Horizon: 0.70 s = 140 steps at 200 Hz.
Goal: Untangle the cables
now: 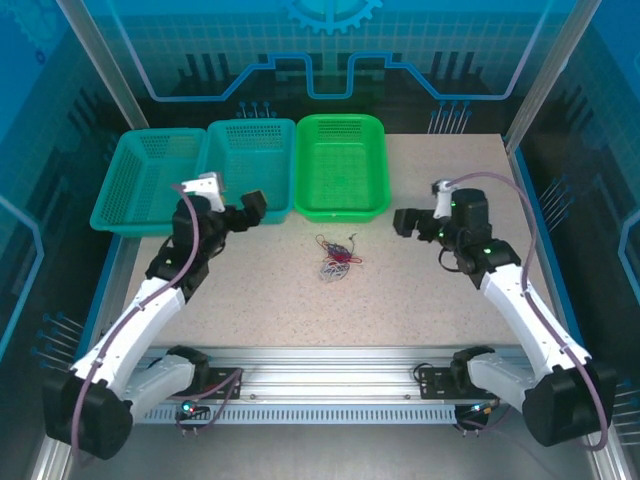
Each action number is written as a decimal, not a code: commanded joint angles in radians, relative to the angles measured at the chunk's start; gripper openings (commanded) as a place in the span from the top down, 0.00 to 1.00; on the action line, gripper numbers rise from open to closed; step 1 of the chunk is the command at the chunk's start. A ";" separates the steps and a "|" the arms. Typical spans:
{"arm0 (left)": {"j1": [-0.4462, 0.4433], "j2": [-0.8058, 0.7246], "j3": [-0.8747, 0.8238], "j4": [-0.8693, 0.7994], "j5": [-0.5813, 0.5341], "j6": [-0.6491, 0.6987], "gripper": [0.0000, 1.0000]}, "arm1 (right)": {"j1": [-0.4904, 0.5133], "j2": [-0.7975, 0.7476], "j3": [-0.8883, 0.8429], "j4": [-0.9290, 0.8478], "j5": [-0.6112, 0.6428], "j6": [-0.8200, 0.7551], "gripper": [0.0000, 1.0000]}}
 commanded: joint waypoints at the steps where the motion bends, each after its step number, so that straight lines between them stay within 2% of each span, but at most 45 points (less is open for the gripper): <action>1: -0.127 0.055 0.040 -0.215 -0.005 -0.212 0.01 | 0.123 0.095 0.017 -0.126 -0.095 0.102 0.00; 28: -0.237 0.150 0.055 -0.159 0.001 -0.368 0.02 | 0.236 0.309 0.082 -0.024 -0.136 0.186 0.00; 41: -0.271 0.189 0.044 -0.106 0.002 -0.403 0.05 | 0.289 0.415 0.121 0.010 -0.107 0.176 0.00; 56: -0.276 0.227 0.036 -0.079 0.021 -0.464 0.08 | 0.335 0.513 0.147 0.072 -0.079 0.145 0.00; 75: -0.276 0.252 0.035 -0.068 0.024 -0.500 0.11 | 0.347 0.610 0.169 0.119 -0.052 0.149 0.00; 94: -0.269 0.256 0.032 -0.078 0.020 -0.526 0.13 | 0.358 0.697 0.207 0.119 -0.034 0.112 0.07; 107: -0.255 0.260 0.035 -0.095 0.035 -0.548 0.14 | 0.366 0.737 0.230 0.114 -0.024 0.085 0.20; 140: -0.215 0.274 0.045 -0.146 0.105 -0.583 0.14 | 0.371 0.753 0.244 0.108 -0.052 0.028 0.74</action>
